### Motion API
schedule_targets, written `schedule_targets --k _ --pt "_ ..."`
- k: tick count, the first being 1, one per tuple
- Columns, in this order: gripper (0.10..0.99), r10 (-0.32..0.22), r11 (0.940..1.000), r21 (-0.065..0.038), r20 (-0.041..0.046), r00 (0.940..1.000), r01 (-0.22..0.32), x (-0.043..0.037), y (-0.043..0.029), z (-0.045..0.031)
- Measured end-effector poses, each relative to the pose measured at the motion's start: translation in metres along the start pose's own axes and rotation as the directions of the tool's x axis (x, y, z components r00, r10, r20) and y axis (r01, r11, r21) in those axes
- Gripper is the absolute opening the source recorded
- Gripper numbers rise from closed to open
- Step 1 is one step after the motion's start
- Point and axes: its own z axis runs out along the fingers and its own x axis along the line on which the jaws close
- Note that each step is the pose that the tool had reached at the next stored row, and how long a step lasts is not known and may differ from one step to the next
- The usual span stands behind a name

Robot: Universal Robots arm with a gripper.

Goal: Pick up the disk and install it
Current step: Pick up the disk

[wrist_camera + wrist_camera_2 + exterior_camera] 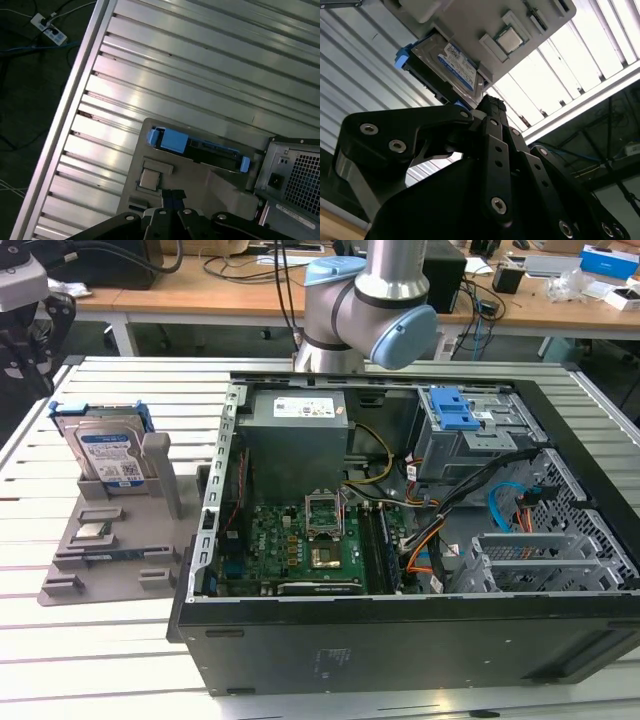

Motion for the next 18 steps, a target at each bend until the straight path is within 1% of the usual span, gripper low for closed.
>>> schedule_targets --k 2,3,5,12,16,18 --pt "0.106 -0.024 0.9997 -0.001 -0.0012 0.9997 0.024 0.0000 0.0000 -0.0001" --pt "0.106 -0.050 0.9988 -0.001 -0.0023 0.9988 0.050 0.0000 0.0000 0.0000" --pt "0.106 -0.076 0.9971 -0.002 -0.0033 0.9971 0.076 0.0000 0.0000 0.0000" --pt "0.106 -0.131 0.9913 -0.003 -0.0056 0.9913 0.131 0.0000 0.0000 0.0000" --pt "0.106 -0.169 0.9856 -0.005 -0.0071 0.9856 0.169 0.0000 0.0000 0.0000" --pt "0.106 -0.192 0.9814 -0.005 -0.0081 0.9814 0.192 0.0000 0.0000 0.0000"
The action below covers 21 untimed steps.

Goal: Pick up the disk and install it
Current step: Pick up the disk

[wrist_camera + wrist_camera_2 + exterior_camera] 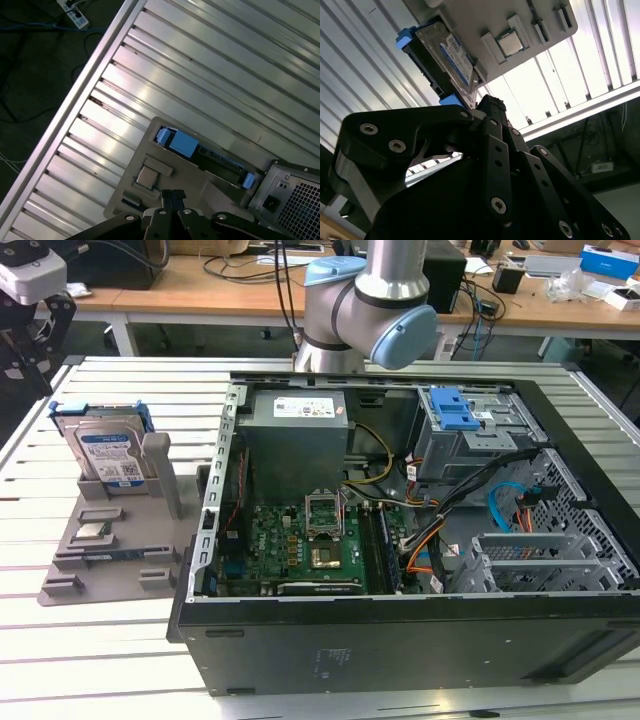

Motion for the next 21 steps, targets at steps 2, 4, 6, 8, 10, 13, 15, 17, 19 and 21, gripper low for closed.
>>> schedule_targets --k 2,4,6,8,10,13,15,17,19,21 --pt "0.106 -0.027 0.9996 -0.001 -0.0011 0.9996 0.027 0.0000 0.0000 0.0000" --pt "0.106 -0.049 0.9988 -0.001 -0.0021 0.9988 0.049 0.0000 0.0000 0.0000" --pt "0.106 -0.072 0.9974 -0.002 -0.0030 0.9974 0.072 0.0000 0.0000 0.0000" --pt "0.106 -0.092 0.9957 -0.002 -0.0039 0.9957 0.092 0.0000 0.0000 0.0000" --pt "0.106 -0.122 0.9926 -0.003 -0.0051 0.9926 0.122 0.0000 0.0000 0.0000" --pt "0.106 -0.154 0.9881 -0.004 -0.0065 0.9881 0.154 0.0000 0.0000 0.0000" --pt "0.106 -0.181 0.9835 -0.005 -0.0075 0.9835 0.181 0.0000 0.0000 0.0000" --pt "0.106 -0.204 0.9790 -0.006 -0.0084 0.9790 0.204 0.0000 0.0000 0.0000" --pt "0.106 -0.229 0.9734 -0.007 -0.0094 0.9734 0.229 0.0000 0.0000 0.0000" --pt "0.106 -0.246 0.9693 -0.007 -0.0099 0.9693 0.246 0.0000 0.0000 0.0000"
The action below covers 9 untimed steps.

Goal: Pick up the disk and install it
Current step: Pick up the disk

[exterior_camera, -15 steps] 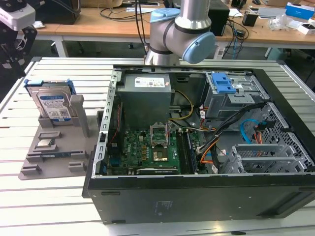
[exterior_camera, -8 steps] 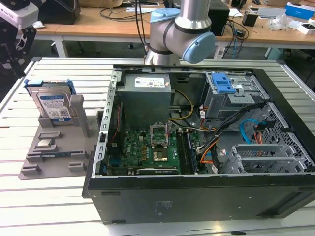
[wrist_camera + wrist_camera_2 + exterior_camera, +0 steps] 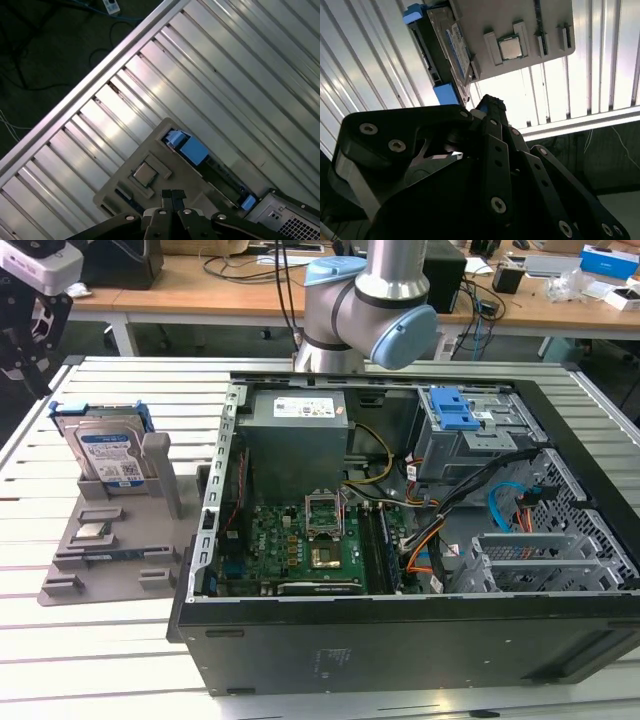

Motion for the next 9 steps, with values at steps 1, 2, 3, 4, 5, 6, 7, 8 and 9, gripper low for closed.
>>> schedule_targets --k 1,2,3,4,5,6,7,8,9 --pt "0.106 -0.011 0.9999 0.000 -0.0006 0.9999 0.011 0.0000 0.0000 0.0000" --pt "0.106 -0.022 0.9998 -0.001 -0.0011 0.9998 0.022 0.0000 0.0000 0.0000" --pt "0.106 -0.031 0.9995 -0.001 -0.0014 0.9995 0.031 0.0000 0.0000 0.0000" --pt "0.106 -0.042 0.9991 -0.001 -0.0019 0.9991 0.042 0.0000 0.0000 0.0000" --pt "0.106 -0.050 0.9987 -0.001 -0.0022 0.9987 0.050 0.0000 0.0000 0.0000" --pt "0.106 -0.066 0.9978 -0.002 -0.0029 0.9978 0.066 0.0000 0.0000 0.0000" --pt "0.106 -0.089 0.9961 -0.002 -0.0038 0.9961 0.089 0.0000 0.0000 0.0000" --pt "0.106 -0.103 0.9947 -0.003 -0.0044 0.9947 0.103 0.0000 0.0000 0.0000" --pt "0.106 -0.118 0.9930 -0.003 -0.0051 0.9930 0.118 0.0000 0.0000 0.0000"
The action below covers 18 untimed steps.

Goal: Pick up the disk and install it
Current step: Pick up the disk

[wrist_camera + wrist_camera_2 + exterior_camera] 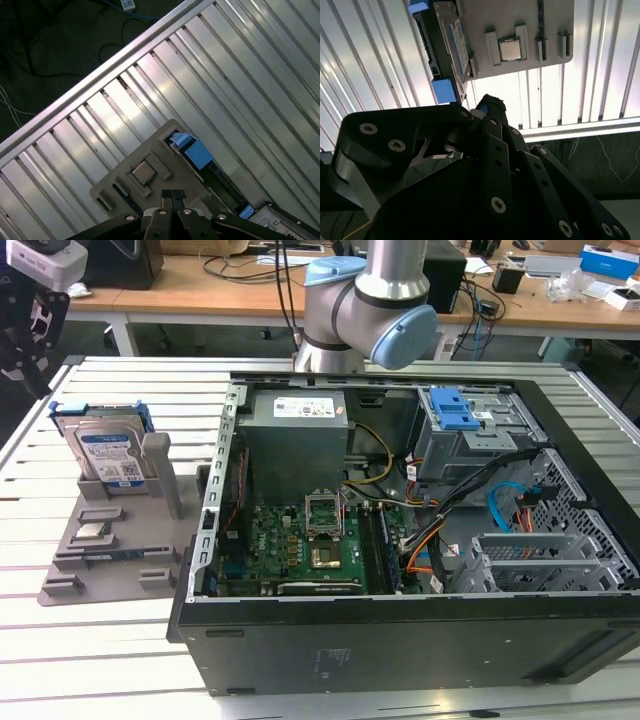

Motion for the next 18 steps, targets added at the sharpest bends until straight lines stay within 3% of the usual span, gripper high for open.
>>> schedule_targets --k 6,8,12,14,18 --pt "0.106 -0.121 0.9927 -0.003 -0.0050 0.9927 0.121 0.0000 0.0000 0.0000" --pt "0.106 -0.177 0.9842 -0.005 -0.0074 0.9841 0.177 0.0000 0.0000 0.0000" --pt "0.106 -0.232 0.9727 -0.007 -0.0095 0.9727 0.232 0.0000 0.0000 0.0000" --pt "0.106 -0.269 0.9630 -0.008 -0.0109 0.9629 0.269 0.0000 0.0000 0.0000" --pt "0.106 -0.315 0.9490 -0.010 -0.0126 0.9490 0.315 0.0000 0.0000 0.0000"
